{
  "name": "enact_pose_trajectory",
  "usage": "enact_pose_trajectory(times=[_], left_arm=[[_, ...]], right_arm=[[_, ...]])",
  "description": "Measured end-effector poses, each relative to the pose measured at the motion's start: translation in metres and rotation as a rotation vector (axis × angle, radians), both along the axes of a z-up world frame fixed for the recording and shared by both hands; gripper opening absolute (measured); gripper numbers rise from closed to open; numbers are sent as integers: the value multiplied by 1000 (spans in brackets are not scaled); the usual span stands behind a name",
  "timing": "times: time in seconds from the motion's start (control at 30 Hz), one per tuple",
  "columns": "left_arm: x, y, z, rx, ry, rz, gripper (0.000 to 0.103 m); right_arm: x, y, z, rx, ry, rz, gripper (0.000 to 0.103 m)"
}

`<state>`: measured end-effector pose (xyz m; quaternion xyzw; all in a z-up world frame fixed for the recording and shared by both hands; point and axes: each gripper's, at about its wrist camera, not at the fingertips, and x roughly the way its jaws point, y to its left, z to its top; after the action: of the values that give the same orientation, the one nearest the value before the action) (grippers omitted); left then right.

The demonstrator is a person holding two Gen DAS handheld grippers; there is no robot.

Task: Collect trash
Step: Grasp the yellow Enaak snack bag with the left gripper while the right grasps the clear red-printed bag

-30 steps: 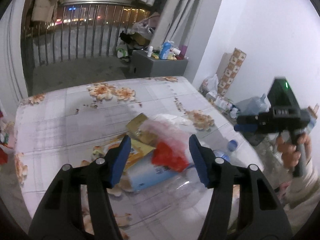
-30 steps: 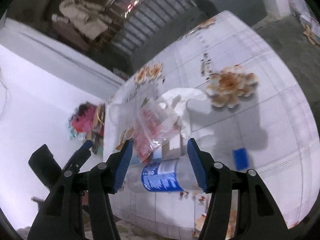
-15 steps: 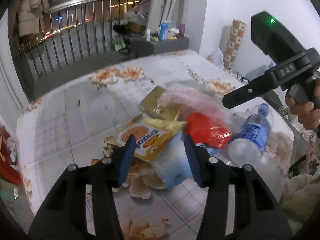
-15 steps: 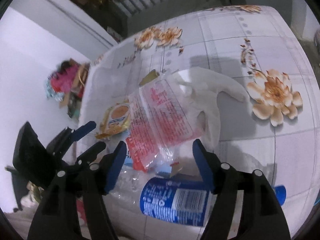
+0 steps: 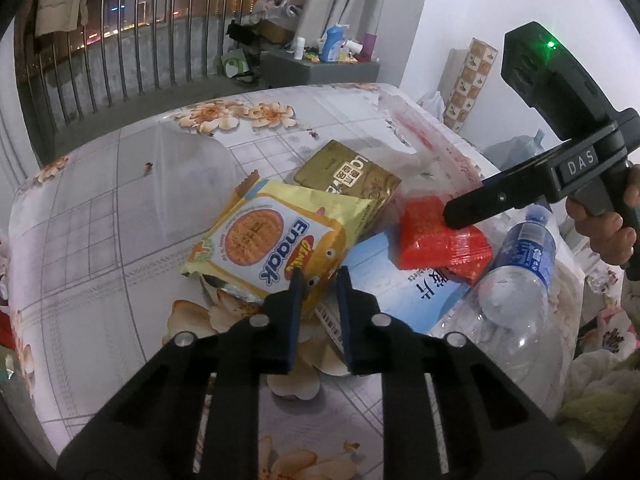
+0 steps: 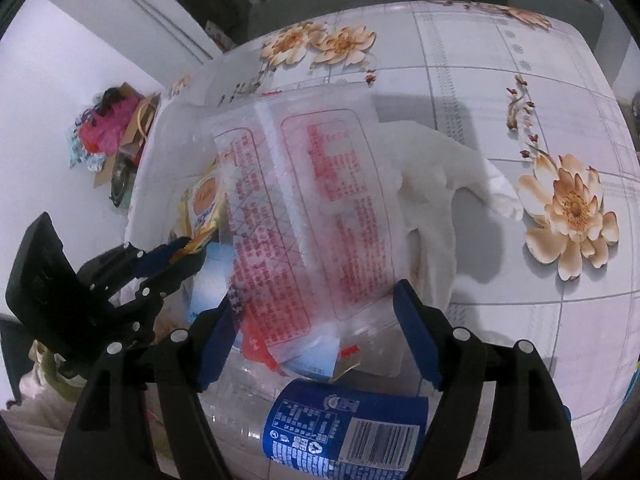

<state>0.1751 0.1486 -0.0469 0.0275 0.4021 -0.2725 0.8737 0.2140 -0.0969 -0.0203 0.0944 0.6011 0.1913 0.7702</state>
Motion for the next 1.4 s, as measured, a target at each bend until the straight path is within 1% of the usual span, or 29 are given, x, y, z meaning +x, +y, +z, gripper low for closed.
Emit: enact_pose_trajectory(times=[0.07,0.23,0.4,0.53,0.63,0.77,1.13,1.4], left_arm=[[-1,0,1,-3,-4,-4,10],[-5,-2,6,3,-25,-15,7],[-6,-3,10,9,-42,-16,5],[-7,-1,17,2,-64,-5,4],[-7,1,24,-10,-88,7,3],[-9,6,33,-22,-114,26,3],[-14,9,59,-52,-166,41,2],[-22,6,84,-76,-206,42,2]], right_arm=[[0,-1,0,12,0,-12,71],[1,-4,1,43,-1,-32,66],[-2,-12,4,80,-3,-60,55],[-5,-18,8,107,-12,-80,52],[-6,-24,12,123,-21,-94,48],[-8,-31,16,140,-35,-113,38],[-17,-48,28,172,-87,-140,30],[-30,-64,48,198,-159,-162,26]])
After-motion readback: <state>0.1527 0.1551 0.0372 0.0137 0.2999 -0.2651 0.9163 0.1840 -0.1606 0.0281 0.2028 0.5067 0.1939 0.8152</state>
